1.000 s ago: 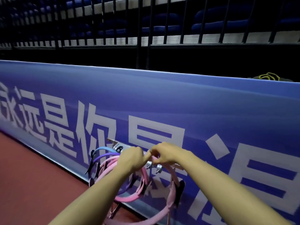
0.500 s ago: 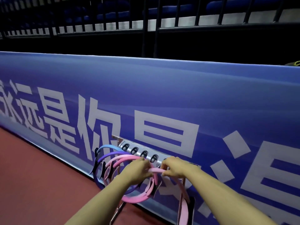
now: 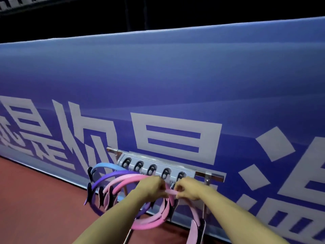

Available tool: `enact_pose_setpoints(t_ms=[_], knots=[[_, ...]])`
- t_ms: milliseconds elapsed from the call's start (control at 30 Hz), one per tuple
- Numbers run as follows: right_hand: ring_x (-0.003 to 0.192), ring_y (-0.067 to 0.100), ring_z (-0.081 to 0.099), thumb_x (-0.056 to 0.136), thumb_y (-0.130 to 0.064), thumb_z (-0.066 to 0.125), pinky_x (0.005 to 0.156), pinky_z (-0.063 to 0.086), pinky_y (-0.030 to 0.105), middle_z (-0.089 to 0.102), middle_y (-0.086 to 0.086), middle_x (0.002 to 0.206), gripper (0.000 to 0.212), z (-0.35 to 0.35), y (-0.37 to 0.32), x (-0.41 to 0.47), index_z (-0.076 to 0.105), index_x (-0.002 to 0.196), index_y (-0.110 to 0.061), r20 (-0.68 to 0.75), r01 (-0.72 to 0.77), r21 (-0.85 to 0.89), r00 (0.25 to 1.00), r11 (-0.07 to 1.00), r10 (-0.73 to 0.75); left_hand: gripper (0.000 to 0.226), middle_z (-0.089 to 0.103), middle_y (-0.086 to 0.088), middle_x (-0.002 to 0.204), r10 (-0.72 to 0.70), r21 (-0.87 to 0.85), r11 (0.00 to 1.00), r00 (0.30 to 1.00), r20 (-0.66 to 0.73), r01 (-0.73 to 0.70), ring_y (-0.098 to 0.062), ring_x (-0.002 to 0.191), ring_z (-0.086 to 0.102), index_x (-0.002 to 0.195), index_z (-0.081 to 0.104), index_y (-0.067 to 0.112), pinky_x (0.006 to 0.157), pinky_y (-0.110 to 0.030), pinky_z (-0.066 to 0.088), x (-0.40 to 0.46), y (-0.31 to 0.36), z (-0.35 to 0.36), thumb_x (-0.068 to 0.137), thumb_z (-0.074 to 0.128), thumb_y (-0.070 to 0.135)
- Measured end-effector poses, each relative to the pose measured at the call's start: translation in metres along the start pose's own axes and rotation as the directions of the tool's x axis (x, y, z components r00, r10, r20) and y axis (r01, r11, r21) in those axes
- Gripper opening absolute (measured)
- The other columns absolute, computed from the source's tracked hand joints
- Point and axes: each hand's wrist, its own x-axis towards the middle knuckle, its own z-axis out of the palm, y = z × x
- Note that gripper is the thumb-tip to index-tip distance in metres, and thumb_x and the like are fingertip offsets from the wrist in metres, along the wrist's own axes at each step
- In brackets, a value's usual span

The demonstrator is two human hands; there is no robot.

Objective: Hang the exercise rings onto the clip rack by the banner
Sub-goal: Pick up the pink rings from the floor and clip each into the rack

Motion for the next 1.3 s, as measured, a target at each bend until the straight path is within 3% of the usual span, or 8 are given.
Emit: enact_pose_setpoints(t_ms=[133, 267, 467, 633, 733, 1000, 1167, 1300], knots=[[0.098, 0.018, 0.068, 0.086, -0.037, 0.073, 0.086, 0.053, 0.031, 0.074, -0.002, 0.108, 0.026, 0.009, 0.010, 0.026, 0.070, 0.110, -0.027, 0.024, -0.069, 0.072, 0.997, 0.995, 0.067, 0.053, 0.065, -0.004, 0.078, 0.024, 0.021, 0.999, 0.999, 0.036, -0.024, -0.030, 0.087, 0.066, 0.082, 0.069, 0.021, 0.066, -0.031, 0.043, 0.026, -0.004, 0.003, 0.082, 0.058, 0.073], [0.099, 0.017, 0.068, 0.089, -0.035, 0.071, 0.083, 0.050, 0.029, 0.075, -0.002, 0.109, 0.024, 0.013, 0.018, 0.044, 0.067, 0.111, -0.027, 0.014, -0.136, 0.126, 0.991, 0.983, 0.135, 0.050, 0.072, -0.005, 0.097, 0.038, 0.069, 0.997, 0.997, 0.069, -0.043, -0.029, 0.096, 0.066, 0.094, 0.072, 0.024, 0.073, -0.032, 0.042, 0.054, -0.016, 0.005, 0.082, 0.059, 0.071], [0.090, 0.026, 0.063, 0.086, -0.070, 0.058, 0.081, 0.054, 0.043, 0.062, 0.004, 0.101, 0.047, 0.015, 0.023, 0.066, 0.068, 0.098, -0.026, -0.055, -0.209, 0.088, 0.975, 0.974, 0.214, 0.066, 0.072, -0.010, 0.102, 0.100, 0.112, 0.987, 0.985, 0.143, -0.117, -0.032, 0.099, 0.065, 0.097, 0.073, 0.019, 0.082, -0.036, 0.050, 0.095, -0.028, 0.006, 0.079, 0.049, 0.078], [0.094, 0.025, 0.065, 0.077, -0.044, 0.080, 0.083, 0.055, 0.038, 0.070, 0.001, 0.104, 0.031, 0.012, 0.022, 0.083, 0.068, 0.098, -0.025, -0.010, -0.267, 0.074, 0.963, 0.961, 0.268, 0.046, 0.071, -0.009, 0.108, 0.115, 0.170, 0.973, 0.963, 0.242, -0.159, -0.031, 0.104, 0.065, 0.102, 0.073, 0.020, 0.084, -0.038, 0.052, 0.119, -0.045, 0.010, 0.075, 0.070, 0.058], [0.095, 0.024, 0.065, 0.071, -0.040, 0.085, 0.080, 0.055, 0.037, 0.069, -0.001, 0.103, 0.034, 0.012, 0.023, 0.093, 0.064, 0.094, -0.026, -0.010, -0.299, 0.046, 0.954, 0.953, 0.300, 0.042, 0.070, -0.007, 0.110, 0.133, 0.163, 0.969, 0.949, 0.287, -0.185, -0.030, 0.104, 0.065, 0.103, 0.072, 0.021, 0.084, -0.037, 0.052, 0.130, -0.053, 0.012, 0.074, 0.074, 0.051], [0.081, 0.022, 0.055, 0.072, -0.040, 0.084, 0.070, 0.045, 0.031, 0.058, -0.004, 0.091, 0.029, 0.018, 0.023, 0.101, 0.066, 0.087, -0.023, -0.002, -0.343, 0.036, 0.939, 0.939, 0.343, 0.050, 0.069, -0.007, 0.112, 0.201, 0.068, 0.968, 0.908, 0.368, -0.242, -0.030, 0.103, 0.063, 0.105, 0.063, 0.019, 0.080, -0.036, 0.047, 0.150, -0.062, 0.012, 0.069, 0.083, 0.047], [0.091, 0.024, 0.064, 0.072, -0.040, 0.085, 0.076, 0.051, 0.032, 0.068, -0.002, 0.095, 0.024, 0.015, 0.020, 0.099, 0.067, 0.083, -0.028, 0.069, -0.370, 0.061, 0.928, 0.927, 0.366, 0.041, 0.073, -0.005, 0.103, 0.214, 0.026, 0.967, 0.858, 0.466, -0.254, -0.026, 0.094, 0.065, 0.096, 0.073, 0.019, 0.078, -0.033, 0.049, 0.155, -0.063, 0.014, 0.069, 0.084, 0.048], [0.096, 0.023, 0.065, 0.079, -0.023, 0.079, 0.080, 0.053, 0.032, 0.071, -0.001, 0.103, 0.011, 0.008, 0.018, 0.092, 0.071, 0.085, -0.028, 0.122, -0.355, 0.088, 0.931, 0.931, 0.343, 0.044, 0.074, -0.002, 0.100, 0.206, 0.024, 0.969, 0.859, 0.470, -0.245, -0.023, 0.087, 0.064, 0.095, 0.074, 0.020, 0.076, -0.033, 0.050, 0.154, -0.061, 0.014, 0.065, 0.086, 0.051]])
